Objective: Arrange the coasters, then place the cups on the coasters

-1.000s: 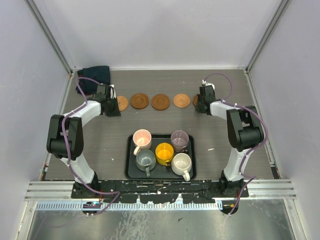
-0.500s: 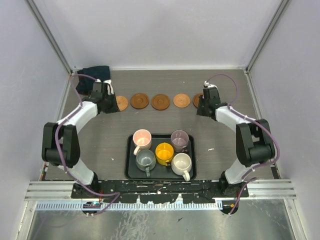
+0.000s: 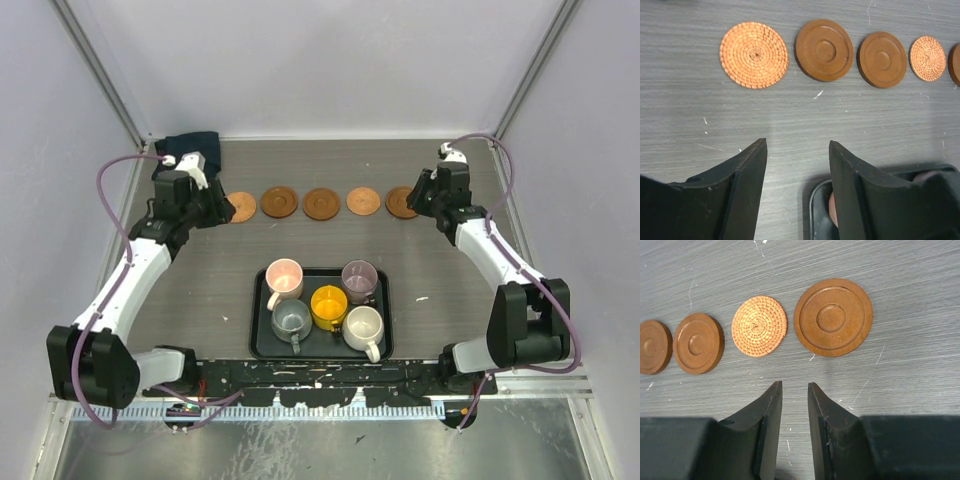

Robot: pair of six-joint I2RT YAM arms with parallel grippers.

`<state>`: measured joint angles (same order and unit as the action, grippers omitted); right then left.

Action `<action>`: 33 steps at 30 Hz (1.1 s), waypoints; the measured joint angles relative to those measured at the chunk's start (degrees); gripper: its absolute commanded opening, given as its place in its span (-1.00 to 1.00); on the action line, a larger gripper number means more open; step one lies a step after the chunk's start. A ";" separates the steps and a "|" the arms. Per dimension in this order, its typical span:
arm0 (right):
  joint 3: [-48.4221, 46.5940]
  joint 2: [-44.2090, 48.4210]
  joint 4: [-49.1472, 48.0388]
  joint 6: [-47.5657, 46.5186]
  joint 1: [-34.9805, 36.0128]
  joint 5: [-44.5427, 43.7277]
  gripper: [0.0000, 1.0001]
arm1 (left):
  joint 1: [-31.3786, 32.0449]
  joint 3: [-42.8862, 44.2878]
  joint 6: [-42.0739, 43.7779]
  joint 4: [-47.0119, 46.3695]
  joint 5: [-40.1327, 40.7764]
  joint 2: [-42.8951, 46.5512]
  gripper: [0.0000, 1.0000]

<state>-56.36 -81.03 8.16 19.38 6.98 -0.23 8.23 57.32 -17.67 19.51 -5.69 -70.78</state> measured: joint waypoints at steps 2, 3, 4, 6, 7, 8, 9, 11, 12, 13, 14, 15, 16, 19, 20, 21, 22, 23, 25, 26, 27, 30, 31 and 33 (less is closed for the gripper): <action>0.66 0.02 -0.90 0.85 -1.16 2.08 -0.37 | 0.02 -1.53 -0.61 -0.17 -0.94 1.51 0.12; 1.44 0.20 -1.70 1.36 -1.73 2.95 -0.37 | 0.28 -2.60 -0.92 -0.48 -1.40 2.34 0.12; 2.45 0.44 -2.43 1.68 -2.12 3.54 -0.35 | 0.61 -3.63 -1.01 -0.55 -1.66 3.19 0.12; 4.79 1.66 -2.82 1.90 -2.25 4.48 -0.29 | 1.62 -6.19 -0.98 -0.52 -1.86 5.53 0.11; 5.64 2.43 -2.67 1.92 -2.21 4.87 -0.28 | 2.43 -7.30 -0.94 -0.50 -1.84 6.71 0.11; 6.60 3.58 -2.51 1.86 -2.21 5.33 -0.27 | 3.30 -8.20 -0.90 -0.46 -1.84 7.93 0.11; 7.34 4.87 -2.43 1.75 -2.08 5.68 -0.25 | 4.33 -9.05 -0.83 -0.46 -1.84 9.20 0.12; 8.31 7.98 -2.12 1.31 -1.57 6.01 -0.18 | 6.40 -10.43 -0.74 -0.44 -1.79 11.56 0.13; 8.48 9.55 -1.77 0.98 -1.25 5.95 -0.10 | 7.48 -11.06 -0.76 -0.50 -1.79 12.76 0.14; 8.48 11.08 -1.38 0.61 -0.90 5.79 0.08 | 8.17 -11.50 -0.76 -0.55 -1.79 13.57 0.15; 8.48 12.70 -0.98 0.24 -0.31 5.55 0.23 | 8.90 -12.00 -0.79 -0.59 -1.79 14.38 0.18; 8.48 13.92 -0.52 -0.04 0.33 5.22 0.34 | 9.55 -12.52 -0.83 -0.61 -1.81 15.06 0.24; 8.48 15.41 0.20 -0.44 1.31 4.70 0.43 | 10.10 -13.14 -0.90 -0.61 -1.81 15.74 0.27; 8.48 18.56 3.10 -1.60 5.60 2.54 0.55 | 11.26 -14.40 -1.01 -0.39 -1.84 16.94 0.29; 8.48 19.39 4.72 -1.88 7.78 1.33 0.57 | 11.65 -14.67 -1.03 -0.33 -1.84 17.22 0.29; 8.46 19.89 6.10 -2.08 9.90 0.35 0.57 | 12.11 -14.93 -1.07 -0.15 -1.81 17.57 0.29; 8.46 20.24 7.37 -2.21 11.69 -0.74 0.58 | 12.59 -15.08 -1.14 0.07 -1.81 17.92 0.30; 8.41 20.48 9.31 -2.25 14.40 -2.23 0.58 | 13.40 -15.34 -1.27 0.31 -1.79 18.43 0.32; 8.37 20.55 12.26 -2.05 17.94 -3.96 0.58 | 15.21 -15.63 -1.53 1.16 -1.79 19.26 0.36; 8.37 20.57 13.73 -1.81 19.52 -4.52 0.58 | 16.00 -15.69 -1.66 1.40 -1.77 19.52 0.37; 8.37 20.57 14.84 -1.53 20.61 -4.90 0.58 | 17.03 -15.72 -2.01 1.77 -1.79 19.80 0.38; 8.37 20.83 18.21 -0.22 23.19 -6.10 0.58 | 20.04 -16.39 -2.71 2.60 -1.75 20.65 0.39; 8.39 21.09 19.08 0.35 23.89 -6.29 0.59 | 20.72 -16.68 -2.84 2.99 -1.73 20.85 0.39; 8.39 21.70 20.63 1.20 25.03 -6.56 0.58 | 21.81 -17.31 -3.15 3.80 -1.66 21.22 0.40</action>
<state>-47.97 -59.33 28.80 20.58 32.01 -6.79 30.04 40.01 -20.82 23.31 -7.35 -49.56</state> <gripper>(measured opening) 0.792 0.696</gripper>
